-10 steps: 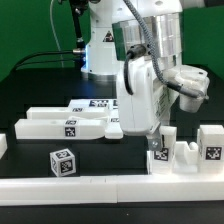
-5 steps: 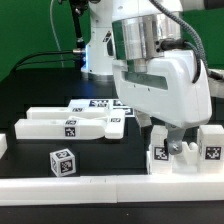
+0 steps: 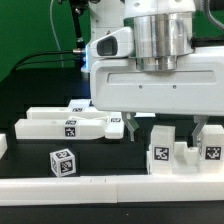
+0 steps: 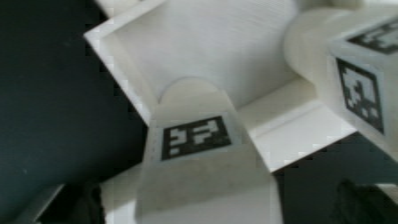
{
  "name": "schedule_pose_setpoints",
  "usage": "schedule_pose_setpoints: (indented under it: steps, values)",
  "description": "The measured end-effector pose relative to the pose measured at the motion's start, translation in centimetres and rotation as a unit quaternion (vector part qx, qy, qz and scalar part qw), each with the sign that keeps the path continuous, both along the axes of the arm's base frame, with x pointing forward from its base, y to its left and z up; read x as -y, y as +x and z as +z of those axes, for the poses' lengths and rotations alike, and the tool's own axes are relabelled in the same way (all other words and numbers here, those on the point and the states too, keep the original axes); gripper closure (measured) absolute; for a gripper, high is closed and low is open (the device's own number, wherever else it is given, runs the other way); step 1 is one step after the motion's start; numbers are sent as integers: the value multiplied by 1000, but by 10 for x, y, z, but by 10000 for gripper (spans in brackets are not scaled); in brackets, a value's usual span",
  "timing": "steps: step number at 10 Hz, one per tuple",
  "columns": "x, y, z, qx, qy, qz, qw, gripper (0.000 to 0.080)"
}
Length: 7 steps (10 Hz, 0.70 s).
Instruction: Assemble chair
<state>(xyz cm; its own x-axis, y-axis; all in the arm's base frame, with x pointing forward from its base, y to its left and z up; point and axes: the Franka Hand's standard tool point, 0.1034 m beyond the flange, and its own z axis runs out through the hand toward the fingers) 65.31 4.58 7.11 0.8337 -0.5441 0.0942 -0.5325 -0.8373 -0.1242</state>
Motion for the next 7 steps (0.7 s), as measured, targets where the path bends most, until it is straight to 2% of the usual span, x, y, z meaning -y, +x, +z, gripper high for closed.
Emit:
schedule_pose_setpoints:
  steps: [1, 2, 3, 4, 5, 7]
  values:
    - [0, 0, 0, -1, 1, -9, 1000, 240]
    - [0, 0, 0, -1, 1, -8, 1000, 240]
    - [0, 0, -1, -2, 6, -38, 999, 422]
    - [3, -1, -1, -6, 10, -78, 997, 510]
    - [3, -1, -1, -9, 16, -120, 993, 510]
    - [3, -3, -1, -29, 36, -275, 960, 510]
